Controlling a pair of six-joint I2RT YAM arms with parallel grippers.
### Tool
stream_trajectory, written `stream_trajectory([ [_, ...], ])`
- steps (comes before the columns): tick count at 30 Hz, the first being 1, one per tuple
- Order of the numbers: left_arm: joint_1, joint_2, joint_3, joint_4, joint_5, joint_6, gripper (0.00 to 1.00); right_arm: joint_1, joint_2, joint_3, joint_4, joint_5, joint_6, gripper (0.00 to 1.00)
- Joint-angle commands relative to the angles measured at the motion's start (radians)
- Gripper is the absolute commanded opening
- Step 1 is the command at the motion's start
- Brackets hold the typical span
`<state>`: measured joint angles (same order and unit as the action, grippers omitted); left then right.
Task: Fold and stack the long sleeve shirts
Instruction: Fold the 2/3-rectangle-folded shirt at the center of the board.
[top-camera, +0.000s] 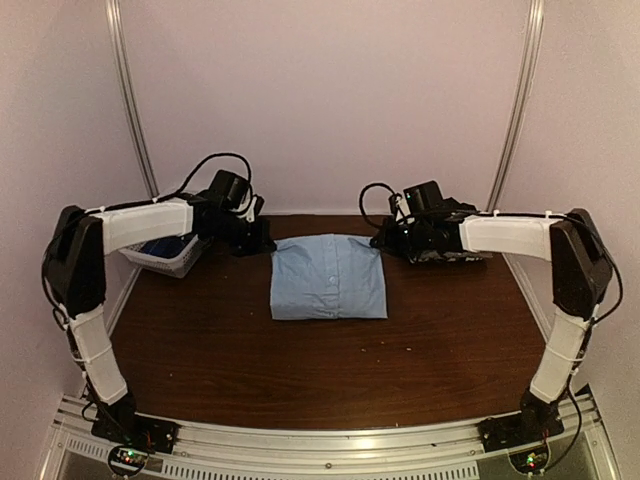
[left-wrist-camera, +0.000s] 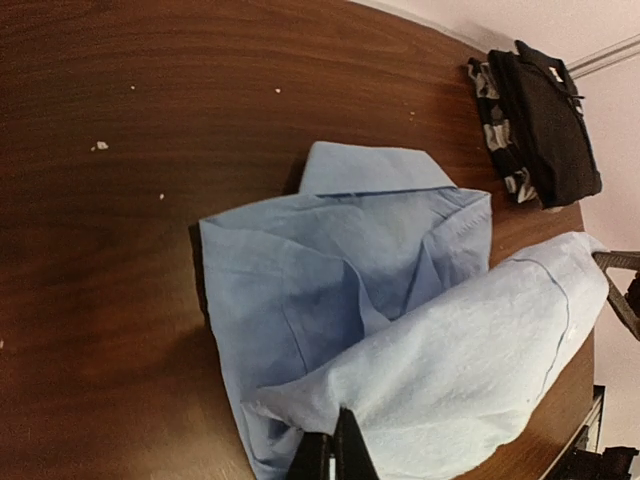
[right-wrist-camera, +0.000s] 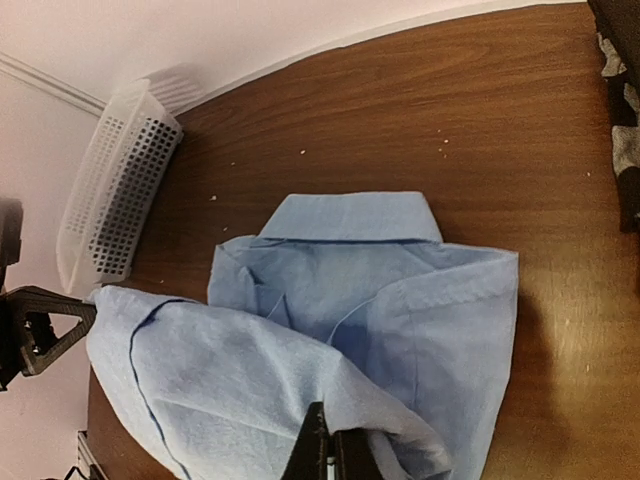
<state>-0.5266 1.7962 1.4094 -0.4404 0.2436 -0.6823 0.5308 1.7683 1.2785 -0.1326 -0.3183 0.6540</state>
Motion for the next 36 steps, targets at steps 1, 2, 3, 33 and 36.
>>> stream_trajectory([
  [1,0.061,0.281,0.217,0.063,0.142,0.120,0.00,-0.072,0.233,0.130,0.049,-0.063,-0.035,0.00],
  [2,0.065,0.338,0.263,0.061,0.143,0.121,0.00,-0.084,0.280,0.154,0.056,-0.070,-0.034,0.00],
  [3,0.067,0.384,0.302,0.061,0.146,0.122,0.00,-0.092,0.328,0.182,0.050,-0.072,-0.036,0.00],
  [33,-0.039,-0.155,-0.469,0.356,0.108,-0.072,0.00,0.008,-0.212,-0.427,0.146,0.006,-0.024,0.00],
  [36,-0.032,-0.121,-0.429,0.349,0.096,-0.066,0.00,-0.005,-0.174,-0.401,0.150,0.009,-0.032,0.00],
])
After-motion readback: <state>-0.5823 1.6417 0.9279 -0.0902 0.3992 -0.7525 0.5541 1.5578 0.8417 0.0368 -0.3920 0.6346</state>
